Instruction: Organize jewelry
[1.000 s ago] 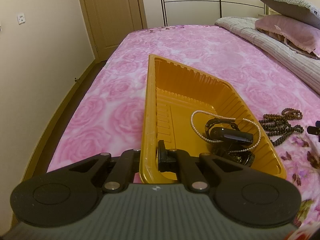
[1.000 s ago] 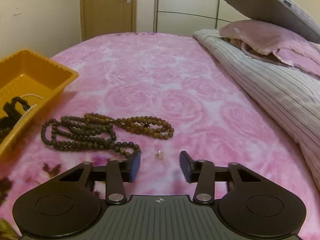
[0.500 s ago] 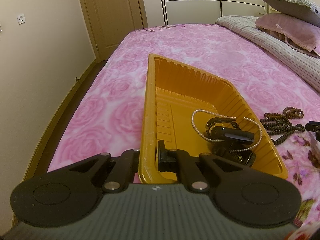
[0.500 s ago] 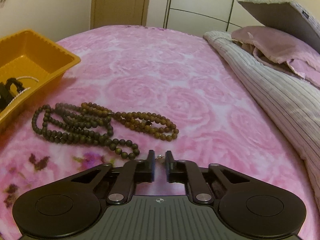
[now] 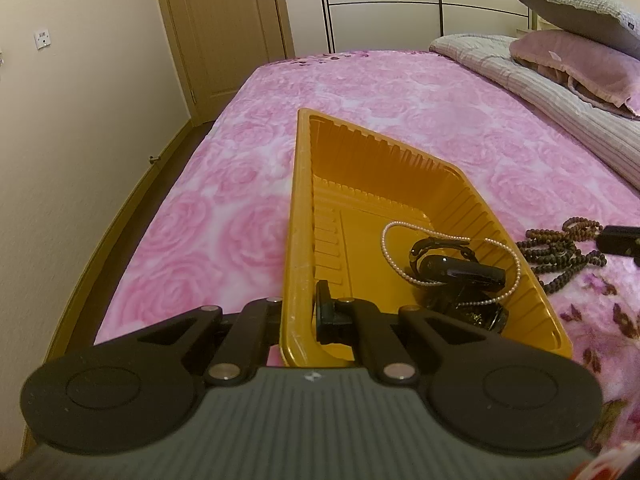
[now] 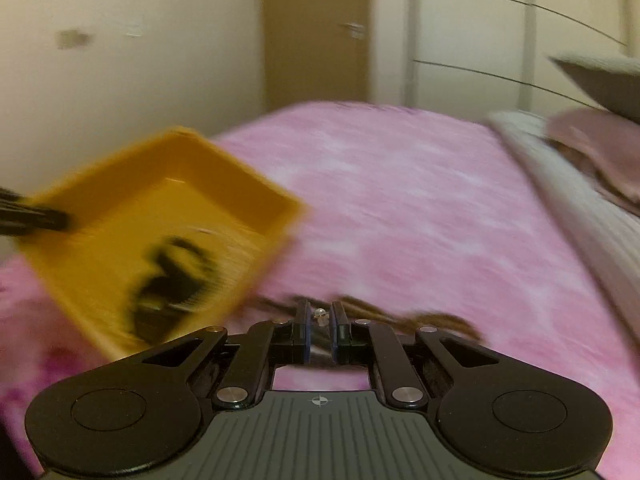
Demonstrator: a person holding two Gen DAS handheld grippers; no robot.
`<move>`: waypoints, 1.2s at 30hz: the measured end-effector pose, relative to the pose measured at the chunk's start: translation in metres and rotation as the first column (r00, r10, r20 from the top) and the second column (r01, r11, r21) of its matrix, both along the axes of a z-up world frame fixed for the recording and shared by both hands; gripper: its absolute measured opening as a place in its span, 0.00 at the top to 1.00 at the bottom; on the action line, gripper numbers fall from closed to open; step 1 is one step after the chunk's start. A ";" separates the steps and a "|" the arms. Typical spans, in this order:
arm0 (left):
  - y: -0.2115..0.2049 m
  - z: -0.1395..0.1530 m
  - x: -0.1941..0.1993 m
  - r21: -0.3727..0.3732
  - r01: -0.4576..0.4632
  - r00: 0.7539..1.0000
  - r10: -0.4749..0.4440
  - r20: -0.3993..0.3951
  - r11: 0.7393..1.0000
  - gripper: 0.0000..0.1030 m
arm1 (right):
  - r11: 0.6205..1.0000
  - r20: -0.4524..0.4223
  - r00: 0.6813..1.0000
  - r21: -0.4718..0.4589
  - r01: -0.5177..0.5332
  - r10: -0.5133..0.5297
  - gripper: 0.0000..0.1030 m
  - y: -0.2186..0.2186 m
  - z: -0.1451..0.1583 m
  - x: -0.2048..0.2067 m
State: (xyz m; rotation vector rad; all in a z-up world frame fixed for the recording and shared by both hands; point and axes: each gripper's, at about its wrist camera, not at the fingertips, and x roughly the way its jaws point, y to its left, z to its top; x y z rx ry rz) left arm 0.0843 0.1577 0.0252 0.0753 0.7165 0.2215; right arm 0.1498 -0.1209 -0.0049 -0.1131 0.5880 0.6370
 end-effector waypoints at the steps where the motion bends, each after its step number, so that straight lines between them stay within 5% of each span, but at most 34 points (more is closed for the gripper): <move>1: 0.000 0.000 0.000 0.000 0.001 1.000 -0.001 0.000 1.000 0.96 | 0.999 0.004 0.999 0.006 -0.046 0.045 0.91 0.011 0.004 -0.005; 7: 0.001 0.001 -0.002 -0.007 0.003 1.000 -0.003 0.004 1.000 0.96 | 0.978 -0.014 0.978 0.018 -0.207 0.207 0.91 0.056 0.005 -0.025; 20: 0.001 0.001 -0.002 -0.010 0.004 1.000 -0.004 0.007 1.000 0.96 | 0.970 -0.069 0.968 0.035 -0.239 0.241 0.89 0.066 -0.005 -0.027; 24: 0.002 0.001 -0.002 -0.009 0.003 1.000 -0.003 0.006 1.000 0.96 | 0.976 -0.071 0.974 0.052 -0.210 0.214 0.60 0.058 -0.004 -0.028; 31: 0.001 0.000 -0.002 -0.006 0.001 1.000 -0.001 0.005 1.000 0.96 | 0.999 -0.061 0.997 0.011 -0.050 0.051 0.60 0.010 -0.013 -0.016; 36: 0.001 0.000 -0.002 -0.005 0.001 1.000 -0.001 0.005 1.000 0.96 | 0.989 -0.007 0.999 -0.144 0.030 -0.032 0.60 -0.020 -0.033 0.004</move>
